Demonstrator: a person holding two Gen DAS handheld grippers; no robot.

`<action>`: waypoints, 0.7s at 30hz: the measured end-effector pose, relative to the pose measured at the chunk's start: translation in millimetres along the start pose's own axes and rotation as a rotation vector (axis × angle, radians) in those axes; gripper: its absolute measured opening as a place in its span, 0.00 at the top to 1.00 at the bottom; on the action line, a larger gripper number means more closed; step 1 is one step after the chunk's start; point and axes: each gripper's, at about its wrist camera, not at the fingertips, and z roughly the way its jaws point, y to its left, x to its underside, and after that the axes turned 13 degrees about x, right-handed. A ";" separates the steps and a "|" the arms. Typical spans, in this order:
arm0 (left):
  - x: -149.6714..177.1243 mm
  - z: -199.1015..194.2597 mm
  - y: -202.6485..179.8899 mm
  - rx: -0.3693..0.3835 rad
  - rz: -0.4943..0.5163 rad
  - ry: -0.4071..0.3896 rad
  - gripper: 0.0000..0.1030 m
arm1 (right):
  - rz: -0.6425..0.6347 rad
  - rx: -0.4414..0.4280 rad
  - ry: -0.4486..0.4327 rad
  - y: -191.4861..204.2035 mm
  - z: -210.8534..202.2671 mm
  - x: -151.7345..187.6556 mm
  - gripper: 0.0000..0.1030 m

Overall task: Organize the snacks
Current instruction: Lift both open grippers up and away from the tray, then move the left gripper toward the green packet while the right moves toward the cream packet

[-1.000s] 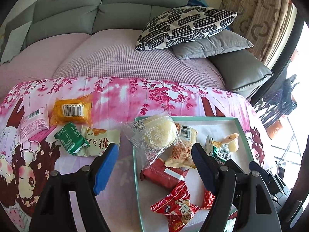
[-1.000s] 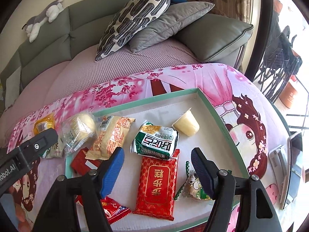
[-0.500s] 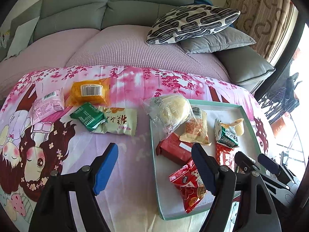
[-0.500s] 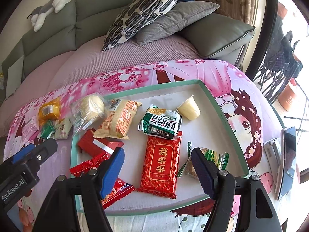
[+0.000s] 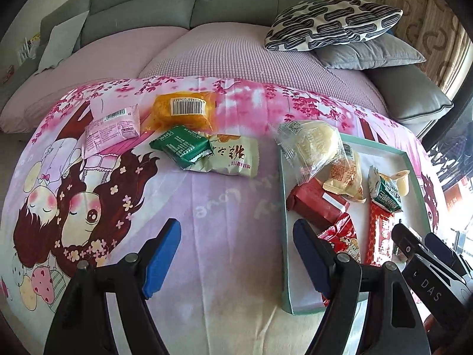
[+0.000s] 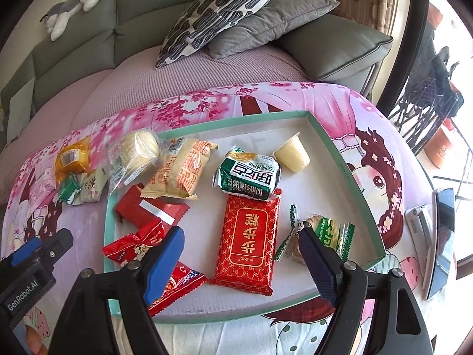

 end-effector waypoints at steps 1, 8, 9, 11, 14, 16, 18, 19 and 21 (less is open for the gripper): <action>-0.1 0.0 -0.1 -0.009 0.002 -0.003 0.23 | -0.004 0.004 0.004 1.0 1.5 0.1 0.20; -2.1 0.4 -0.1 -0.023 0.011 -0.006 0.23 | -0.002 0.018 0.020 2.5 6.5 0.4 0.18; -2.3 0.7 -0.5 -0.025 0.014 -0.006 0.23 | -0.002 0.019 0.021 2.7 6.6 0.6 0.18; -2.6 1.2 -1.1 -0.030 0.020 -0.007 0.23 | -0.003 0.022 0.022 3.1 8.3 0.0 0.17; -3.0 2.6 -0.1 -0.022 0.018 -0.008 0.23 | 0.005 0.019 0.025 1.5 9.4 0.1 0.01; -2.9 3.5 1.4 -0.023 0.013 -0.025 0.10 | 0.013 0.010 0.027 0.2 9.5 0.1 0.00; -2.5 2.2 3.9 -0.033 -0.003 -0.059 0.00 | 0.018 0.015 0.028 -0.4 10.3 0.4 0.00; -2.9 1.5 4.9 -0.032 -0.008 -0.067 0.00 | 0.016 0.017 0.029 -0.5 10.8 0.4 0.00; -3.7 2.8 6.7 -0.024 -0.015 -0.060 0.00 | 0.016 0.020 0.031 -1.1 11.7 0.4 0.00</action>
